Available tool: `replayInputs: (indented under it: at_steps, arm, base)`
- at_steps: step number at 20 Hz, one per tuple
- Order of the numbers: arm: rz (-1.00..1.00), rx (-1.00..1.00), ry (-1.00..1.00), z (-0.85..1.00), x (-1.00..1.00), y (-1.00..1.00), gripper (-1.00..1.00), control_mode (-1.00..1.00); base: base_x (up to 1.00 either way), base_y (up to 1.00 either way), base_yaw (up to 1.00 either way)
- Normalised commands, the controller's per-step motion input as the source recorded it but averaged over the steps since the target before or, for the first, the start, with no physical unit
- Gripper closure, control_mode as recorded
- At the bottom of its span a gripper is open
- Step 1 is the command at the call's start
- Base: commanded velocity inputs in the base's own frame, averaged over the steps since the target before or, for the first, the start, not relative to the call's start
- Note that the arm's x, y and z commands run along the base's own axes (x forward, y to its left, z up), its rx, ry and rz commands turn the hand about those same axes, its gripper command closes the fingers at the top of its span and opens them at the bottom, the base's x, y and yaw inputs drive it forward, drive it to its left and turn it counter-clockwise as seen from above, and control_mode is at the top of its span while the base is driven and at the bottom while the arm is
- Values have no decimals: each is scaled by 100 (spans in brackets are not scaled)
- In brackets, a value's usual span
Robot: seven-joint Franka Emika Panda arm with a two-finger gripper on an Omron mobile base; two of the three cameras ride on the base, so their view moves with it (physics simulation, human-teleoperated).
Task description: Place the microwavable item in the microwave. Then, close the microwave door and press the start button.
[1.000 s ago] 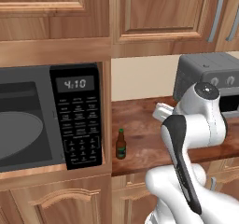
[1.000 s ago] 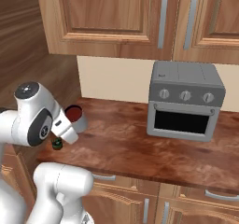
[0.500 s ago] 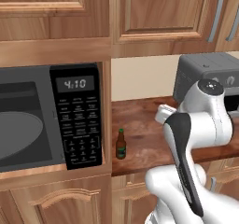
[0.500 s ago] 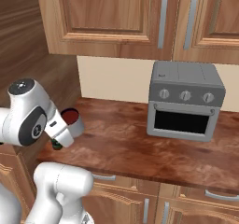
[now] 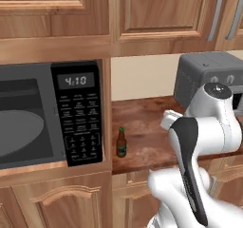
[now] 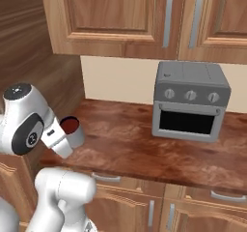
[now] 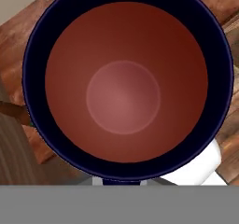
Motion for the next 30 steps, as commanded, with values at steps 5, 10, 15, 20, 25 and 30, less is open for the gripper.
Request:
replayInputs:
  at_steps: [5,10,15,20,25,30]
  arm:
    - [0,0,0,0,0,0,100,100]
    - [0,0,0,0,0,0,100,100]
    - [0,0,0,0,0,0,100,100]
    - [0,0,0,0,0,0,100,100]
    - [0,0,0,0,0,0,100,100]
    - [0,0,0,0,0,0,100,100]
  base:
    - [-100,0,-1]
    - [-100,26,0]
    - [-34,94,4]
    - [11,96,8]
    - [11,54,13]
    - [24,30,10]
